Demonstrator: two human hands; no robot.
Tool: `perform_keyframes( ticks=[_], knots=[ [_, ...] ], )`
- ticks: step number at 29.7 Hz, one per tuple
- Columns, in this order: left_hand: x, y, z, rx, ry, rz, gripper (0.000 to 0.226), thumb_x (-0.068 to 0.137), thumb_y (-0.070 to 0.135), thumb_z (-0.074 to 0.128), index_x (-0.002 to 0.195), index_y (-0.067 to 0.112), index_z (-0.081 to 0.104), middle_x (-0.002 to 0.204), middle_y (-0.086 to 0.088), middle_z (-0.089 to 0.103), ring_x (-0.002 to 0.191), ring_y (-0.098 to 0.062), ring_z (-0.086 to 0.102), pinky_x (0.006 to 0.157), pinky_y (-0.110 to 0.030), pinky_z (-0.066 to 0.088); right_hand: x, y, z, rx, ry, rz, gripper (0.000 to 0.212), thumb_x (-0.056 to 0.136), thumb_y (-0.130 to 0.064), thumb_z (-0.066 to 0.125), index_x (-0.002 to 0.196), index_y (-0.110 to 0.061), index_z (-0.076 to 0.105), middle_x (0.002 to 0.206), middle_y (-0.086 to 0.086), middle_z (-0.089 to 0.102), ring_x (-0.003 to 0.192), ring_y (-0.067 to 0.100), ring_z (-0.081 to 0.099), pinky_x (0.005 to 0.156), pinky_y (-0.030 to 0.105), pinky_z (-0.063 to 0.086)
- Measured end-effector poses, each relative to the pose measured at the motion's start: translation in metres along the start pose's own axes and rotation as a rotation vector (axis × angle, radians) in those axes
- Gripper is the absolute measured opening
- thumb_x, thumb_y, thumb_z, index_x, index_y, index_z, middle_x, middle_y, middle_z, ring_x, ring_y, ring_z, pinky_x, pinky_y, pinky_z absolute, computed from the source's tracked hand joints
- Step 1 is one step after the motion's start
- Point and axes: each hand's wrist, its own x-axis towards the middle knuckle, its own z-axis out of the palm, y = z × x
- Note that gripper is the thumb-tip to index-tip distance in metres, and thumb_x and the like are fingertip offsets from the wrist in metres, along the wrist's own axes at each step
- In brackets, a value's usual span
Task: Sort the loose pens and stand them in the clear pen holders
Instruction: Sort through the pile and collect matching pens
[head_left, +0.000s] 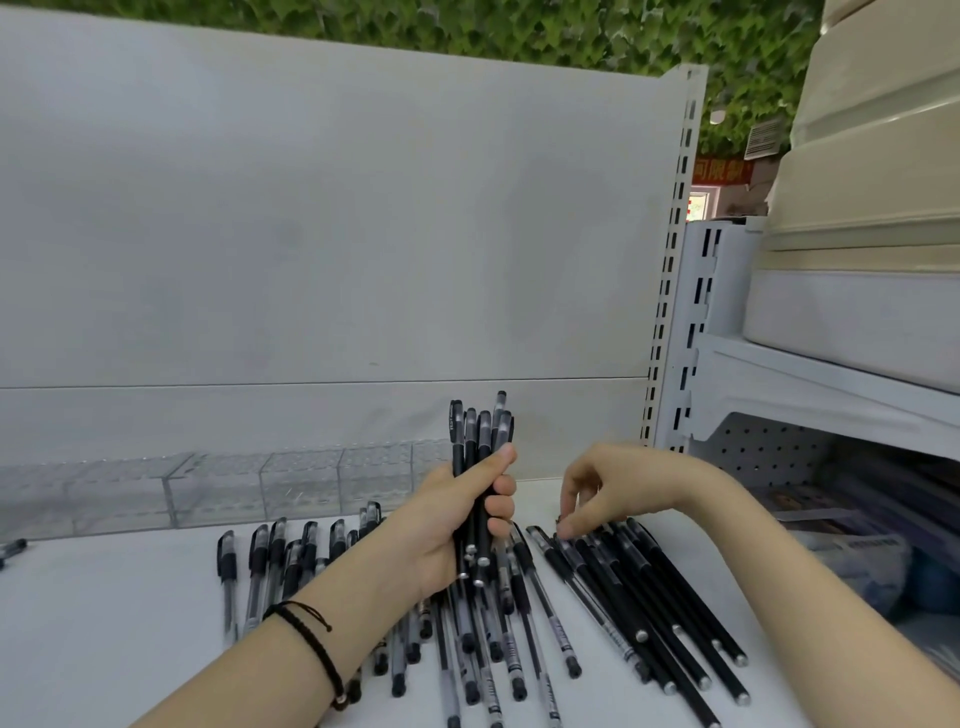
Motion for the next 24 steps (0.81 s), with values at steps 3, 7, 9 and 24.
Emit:
perform_keyframes(
  ticks=[3,7,9,24],
  knots=[
    [0.0,0.0,0.0,0.004,-0.007,-0.011,0.048,0.068,0.025,0.071,0.109,0.01,0.051,0.057,0.004,0.047,0.039,-0.004,0.039,0.033,-0.015,0.035,-0.002,-0.003,0.0,0.0,-0.066,0.017,0.04,0.07,-0.046,0.082,0.097,-0.021,0.068,0.074,-0.012,0.061,0.06,0.003,0.051,0.059,0.019,0.041],
    [-0.001,0.0,0.0,0.011,-0.003,-0.013,0.045,0.07,0.024,0.071,0.108,0.01,0.052,0.057,0.003,0.048,0.04,-0.004,0.039,0.033,-0.015,0.035,0.003,-0.005,0.007,0.055,-0.053,0.005,0.038,0.073,-0.038,0.082,0.101,-0.018,0.066,0.076,-0.01,0.064,0.054,-0.003,0.051,0.053,0.014,0.038],
    [-0.001,0.0,0.0,0.013,0.004,-0.011,0.046,0.07,0.024,0.071,0.109,0.01,0.052,0.057,0.003,0.048,0.04,-0.004,0.04,0.033,-0.015,0.035,0.007,-0.005,0.011,0.085,-0.008,0.009,0.035,0.076,-0.036,0.08,0.102,-0.018,0.065,0.078,-0.009,0.066,0.064,0.001,0.056,0.06,0.018,0.04],
    [0.002,-0.001,-0.004,0.043,0.067,0.034,0.031,0.085,0.022,0.067,0.108,0.009,0.052,0.059,0.001,0.05,0.042,-0.007,0.042,0.035,-0.017,0.038,0.022,-0.008,0.026,0.083,0.154,0.191,0.062,0.067,-0.042,0.085,0.12,-0.02,0.06,0.113,0.0,0.063,0.102,0.015,0.06,0.088,0.028,0.048]
  ],
)
